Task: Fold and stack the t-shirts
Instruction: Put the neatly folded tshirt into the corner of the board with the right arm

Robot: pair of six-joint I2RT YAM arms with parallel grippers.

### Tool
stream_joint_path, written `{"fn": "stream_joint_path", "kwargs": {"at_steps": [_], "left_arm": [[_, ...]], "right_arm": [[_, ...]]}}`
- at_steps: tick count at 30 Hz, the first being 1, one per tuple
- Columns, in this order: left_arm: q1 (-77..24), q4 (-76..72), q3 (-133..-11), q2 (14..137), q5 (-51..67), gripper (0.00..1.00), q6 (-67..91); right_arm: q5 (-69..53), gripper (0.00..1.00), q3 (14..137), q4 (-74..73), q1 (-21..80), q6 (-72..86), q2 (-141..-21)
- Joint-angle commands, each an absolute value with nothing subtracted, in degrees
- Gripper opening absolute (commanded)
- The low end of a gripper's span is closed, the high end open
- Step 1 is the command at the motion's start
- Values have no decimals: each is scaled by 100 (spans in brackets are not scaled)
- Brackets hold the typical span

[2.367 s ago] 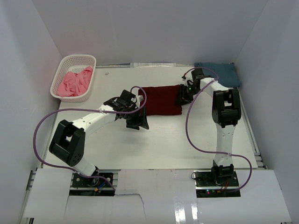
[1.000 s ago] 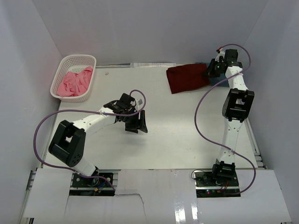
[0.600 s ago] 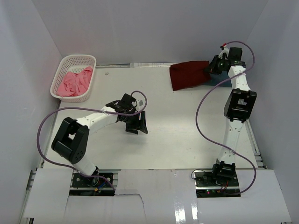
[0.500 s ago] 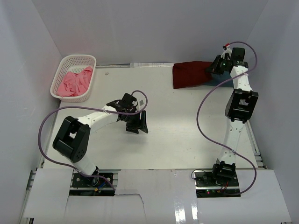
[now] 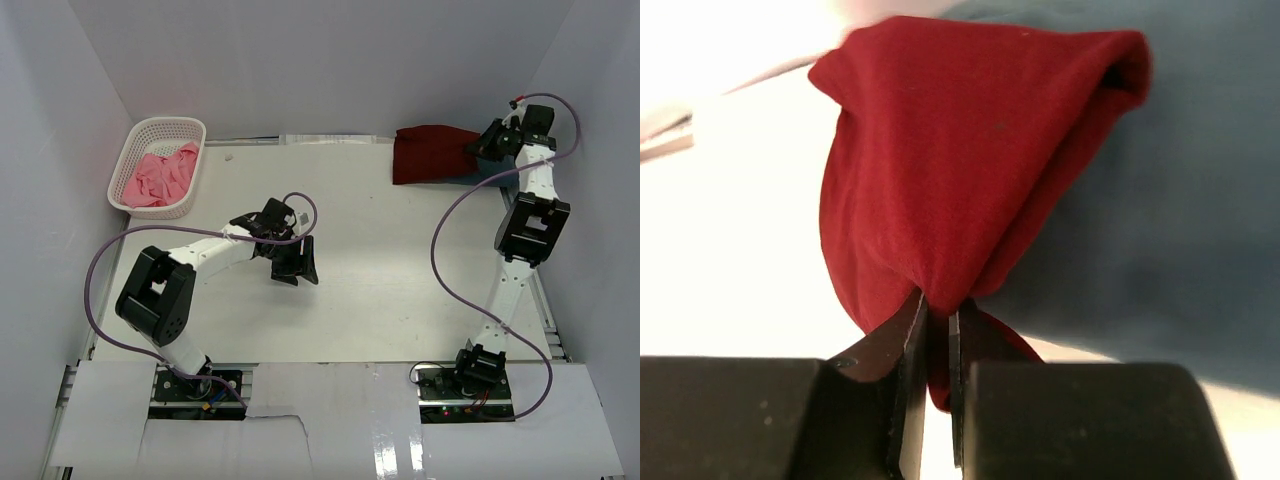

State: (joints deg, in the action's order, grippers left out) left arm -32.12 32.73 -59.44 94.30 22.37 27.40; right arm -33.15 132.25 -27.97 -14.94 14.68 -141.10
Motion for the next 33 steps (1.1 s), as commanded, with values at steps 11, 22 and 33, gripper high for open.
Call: {"fn": "stream_joint_path", "kwargs": {"at_steps": [11,22,33], "left_arm": [[-3261,3313,-6135,9360,2312,70,2681],[-3287,3322,-6205,9431,2338,70,2689],[-3305,3313,-6188,9448,2320,70,2689]], "right_arm": [[-2549,8,12788,-2558,-2224,1811,-13790],[-1759,8,13131,-2812,-1987,1030,-13518],[-18,8,12947,-2707,-1354,-272,-13263]]}}
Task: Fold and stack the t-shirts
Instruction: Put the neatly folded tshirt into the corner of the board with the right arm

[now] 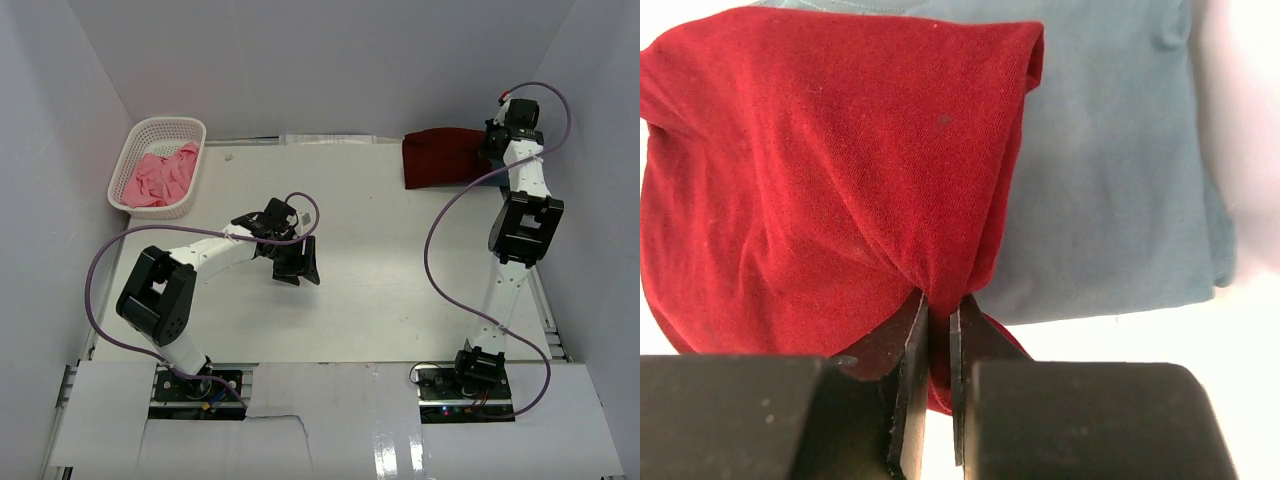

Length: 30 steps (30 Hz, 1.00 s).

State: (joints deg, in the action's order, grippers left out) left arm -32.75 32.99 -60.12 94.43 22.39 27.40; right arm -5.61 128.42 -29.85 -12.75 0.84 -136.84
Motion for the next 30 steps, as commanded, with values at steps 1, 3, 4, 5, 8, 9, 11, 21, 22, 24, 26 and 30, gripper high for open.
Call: {"fn": "stream_joint_path", "kwargs": {"at_steps": [1,3,4,5,8,9,11,21,22,24,26,30], "left_arm": [[-3305,3313,-6187,9448,2329,70,2689],[-3305,3313,-6187,9448,2338,70,2689],[-3305,3313,-6179,9448,2329,70,2689],[-3305,3313,-6179,9448,2320,70,2689],[-3313,3305,-6153,9475,2347,70,2698],[-3313,3305,-6152,9466,2347,70,2698],[-3313,3305,-6144,9457,2338,70,2698],[-3349,3305,-6170,9483,2347,70,2725],[-3357,3305,-6179,9475,2338,70,2725],[-3357,3313,-6187,9483,2338,70,2725],[-3357,3313,-6196,9483,2338,70,2733],[-3375,3331,-6231,9492,2347,70,2733]], "right_arm": [[287,8,12894,-2646,-1362,-299,-13228],[544,8,12894,-2637,-1362,-308,-13219],[719,8,12894,-2628,-1362,-308,-13219],[816,8,12894,-2628,-1354,-308,-13227],[1150,8,12893,-2628,-1354,-281,-13271],[1195,8,12885,-2619,-1362,-281,-13289],[1248,8,12885,-2628,-1362,-281,-13298],[1556,8,12850,-2488,-1459,-97,-13368],[1573,8,12763,-2435,-1476,-88,-13351],[1740,8,12718,-2373,-1477,-44,-13333],[1871,8,12683,-2356,-1477,-44,-13333],[1890,9,12647,-2303,-1485,-44,-13359]]}}
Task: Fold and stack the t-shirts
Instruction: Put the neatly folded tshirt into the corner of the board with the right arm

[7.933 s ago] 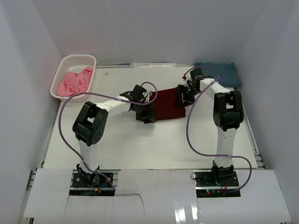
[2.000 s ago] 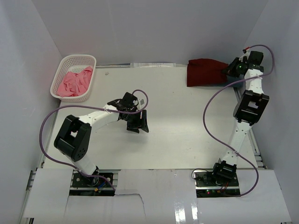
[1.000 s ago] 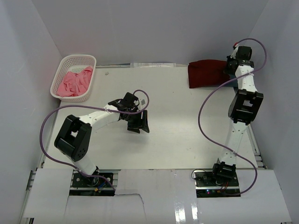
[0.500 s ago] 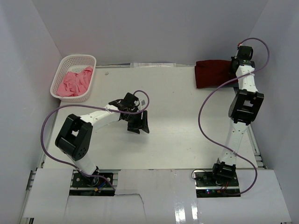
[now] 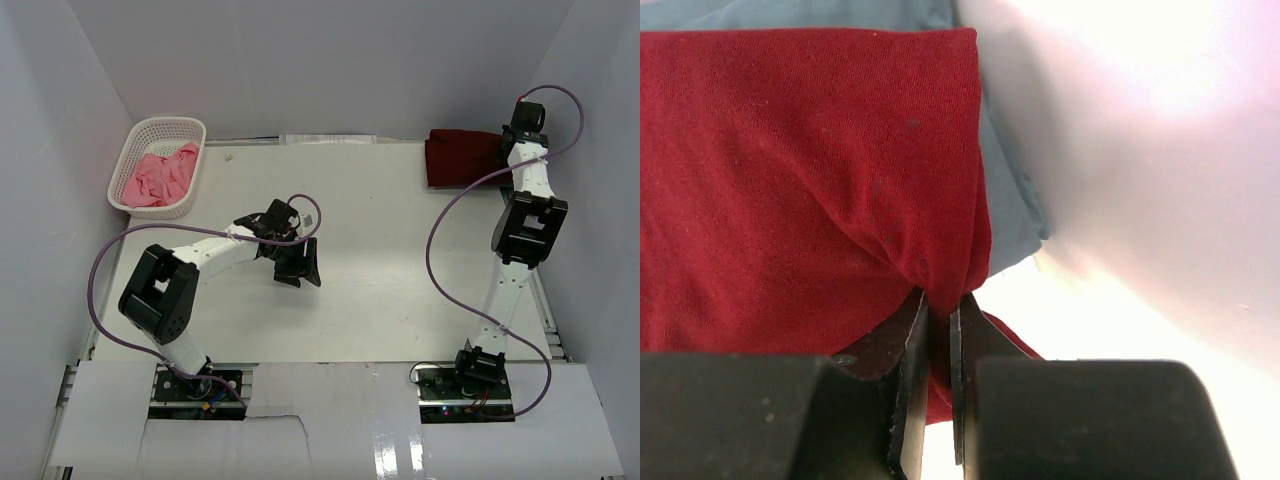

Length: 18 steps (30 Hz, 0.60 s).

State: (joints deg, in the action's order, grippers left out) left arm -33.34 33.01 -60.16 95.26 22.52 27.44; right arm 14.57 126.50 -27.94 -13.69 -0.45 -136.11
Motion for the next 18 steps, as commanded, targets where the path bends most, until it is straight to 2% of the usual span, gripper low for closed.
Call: {"fn": "stream_joint_path", "kwargs": {"at_steps": [1,6,7,10,11,12,15,18], "left_arm": [[-3375,3331,-6231,9492,2347,70,2733],[-3384,3340,-6231,9501,2338,70,2733],[-3384,3340,-6231,9501,2338,70,2725],[-3384,3340,-6231,9501,2329,70,2733],[-3384,3340,-6231,9492,2320,70,2725],[-3392,3340,-6249,9501,2320,70,2725],[-3393,3349,-6258,9492,2329,70,2725],[-3393,3349,-6240,9440,2294,70,2733]], "right_arm": [[1890,9,12647,-2303,-1477,-44,-13385],[1766,12,12744,-2355,-1485,-44,-13552],[1836,16,12762,-2373,-1485,-44,-13570],[1977,38,12823,-2382,-1477,-44,-13606],[2030,53,12823,-2373,-1468,-44,-13597],[1978,57,12780,-2347,-1468,-44,-13536],[1899,60,12596,-2137,-1415,-140,-13203],[1977,61,11911,-1557,-1196,-395,-12518]]}}
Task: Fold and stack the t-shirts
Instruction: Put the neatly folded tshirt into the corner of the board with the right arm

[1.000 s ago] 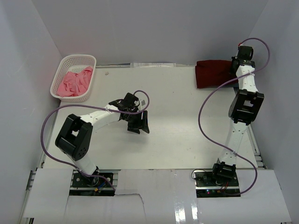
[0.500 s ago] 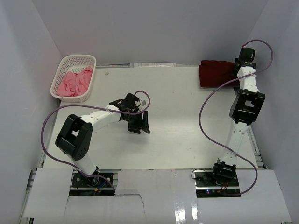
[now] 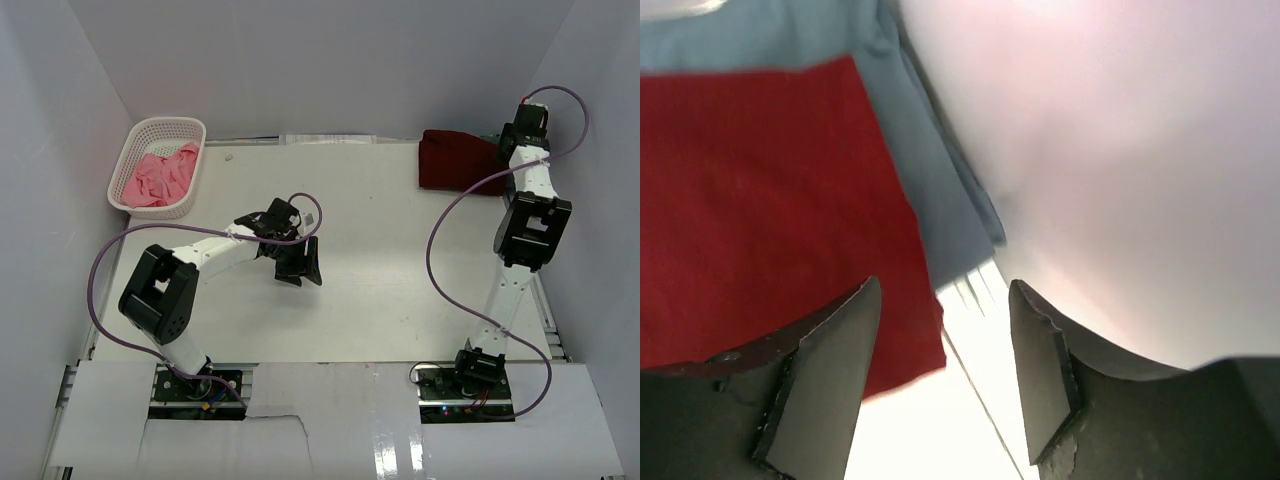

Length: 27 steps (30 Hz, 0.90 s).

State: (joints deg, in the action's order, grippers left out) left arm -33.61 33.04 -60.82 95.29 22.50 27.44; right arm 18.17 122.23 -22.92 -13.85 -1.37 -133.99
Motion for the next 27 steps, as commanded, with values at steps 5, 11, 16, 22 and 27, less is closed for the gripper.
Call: {"fn": "stream_joint_path", "kwargs": {"at_steps": [5,11,16,22,27], "left_arm": [[-3393,3305,-6179,9387,2250,71,2742],[-3393,3121,-6126,9176,2013,78,2812],[-3393,3059,-6144,8904,1732,87,2804],[-3305,3085,-6047,8333,1258,98,2760],[-3173,3190,-5933,7560,800,98,2734]], "right_arm": [[2258,61,10926,-1274,-405,-888,-11401],[1470,62,10103,-2513,281,104,-10216],[1599,63,8502,-2146,1045,536,-9353],[2039,62,6875,-1627,1932,914,-8254],[2180,62,5741,-1354,2469,1309,-7173]]}}
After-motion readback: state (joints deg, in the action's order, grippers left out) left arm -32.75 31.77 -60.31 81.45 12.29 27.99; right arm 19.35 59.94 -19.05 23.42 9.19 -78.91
